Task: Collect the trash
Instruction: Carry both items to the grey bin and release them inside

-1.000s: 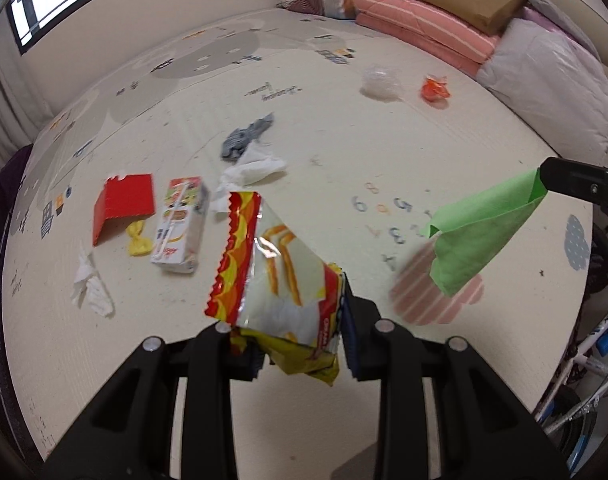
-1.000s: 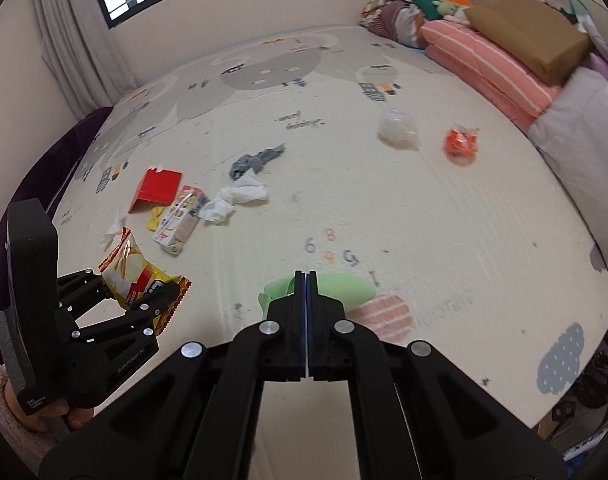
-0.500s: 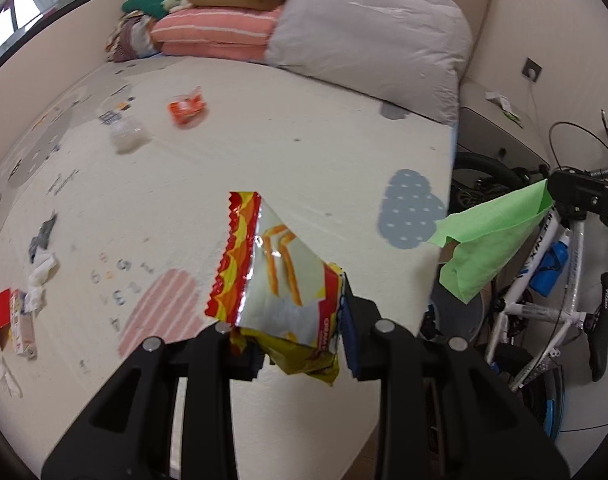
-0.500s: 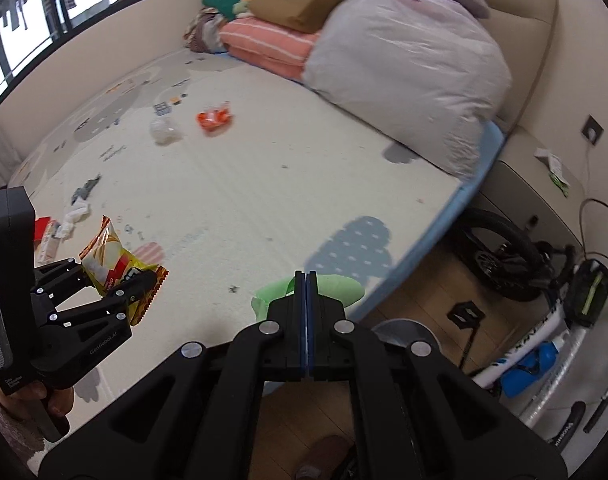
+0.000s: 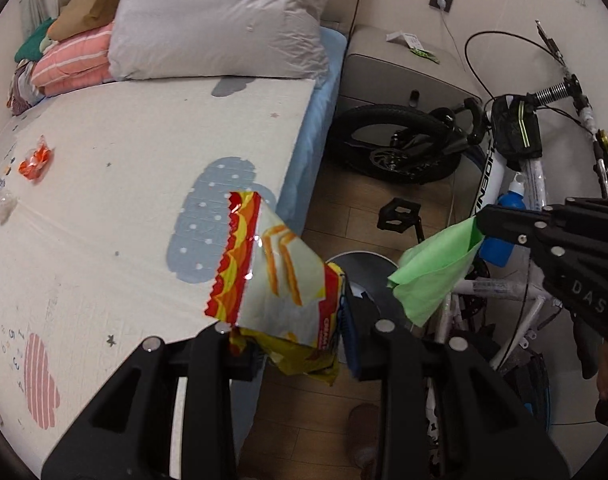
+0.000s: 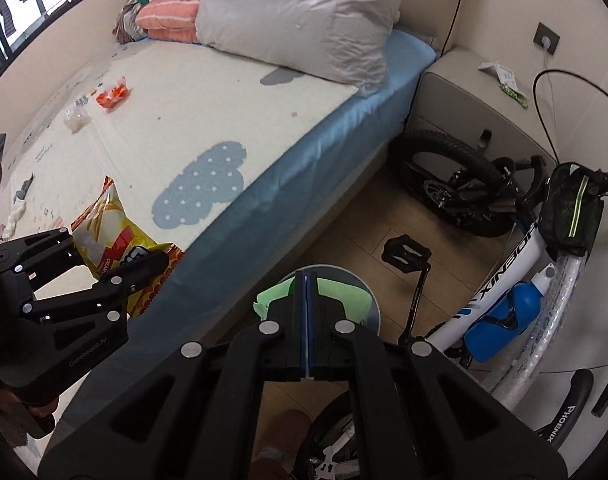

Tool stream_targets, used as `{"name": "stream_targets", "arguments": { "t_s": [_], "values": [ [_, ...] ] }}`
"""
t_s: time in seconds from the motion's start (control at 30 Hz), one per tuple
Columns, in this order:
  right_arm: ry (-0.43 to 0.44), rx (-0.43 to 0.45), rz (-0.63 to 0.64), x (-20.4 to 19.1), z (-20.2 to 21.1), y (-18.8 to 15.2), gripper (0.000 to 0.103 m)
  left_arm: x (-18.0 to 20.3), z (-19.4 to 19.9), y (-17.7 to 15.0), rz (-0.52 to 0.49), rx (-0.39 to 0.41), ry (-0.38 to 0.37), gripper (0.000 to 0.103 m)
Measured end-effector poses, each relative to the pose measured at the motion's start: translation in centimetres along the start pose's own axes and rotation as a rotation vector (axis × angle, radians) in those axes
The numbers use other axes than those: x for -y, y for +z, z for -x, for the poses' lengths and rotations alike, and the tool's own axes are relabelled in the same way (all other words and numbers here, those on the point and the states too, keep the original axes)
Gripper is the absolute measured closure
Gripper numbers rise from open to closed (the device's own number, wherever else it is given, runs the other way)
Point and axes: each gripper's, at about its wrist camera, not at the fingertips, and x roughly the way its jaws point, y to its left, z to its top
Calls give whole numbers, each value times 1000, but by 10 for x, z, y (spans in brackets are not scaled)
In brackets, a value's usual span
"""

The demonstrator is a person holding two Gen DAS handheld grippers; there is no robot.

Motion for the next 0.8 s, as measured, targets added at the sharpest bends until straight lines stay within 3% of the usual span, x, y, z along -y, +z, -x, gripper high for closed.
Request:
{"name": "stream_targets", "arguments": {
  "t_s": [0.07,0.2,0.57,0.6,0.7,0.8],
  "values": [
    [9,-18,-13,9,-11,-5,100,10,-11,0,-23,-14,-2,72],
    [0,-33,-38,22,-18,-13,69,23,-23,0,-56,-33,-6,72],
    [-50,-31,-153,66,6,-30,69,66,-44,20,-123,-15,-68,69],
    [-55,-32,-161,70,8,-32,69,71,-47,21,-132,-13,-75,65],
    [-68,-36,-176,77,12,-36,69,82,-53,24,-158,12,-66,34],
    [-77,-39,-178,81,16,-38,69,86,-60,25,-176,4,-61,30]
  ]
}}
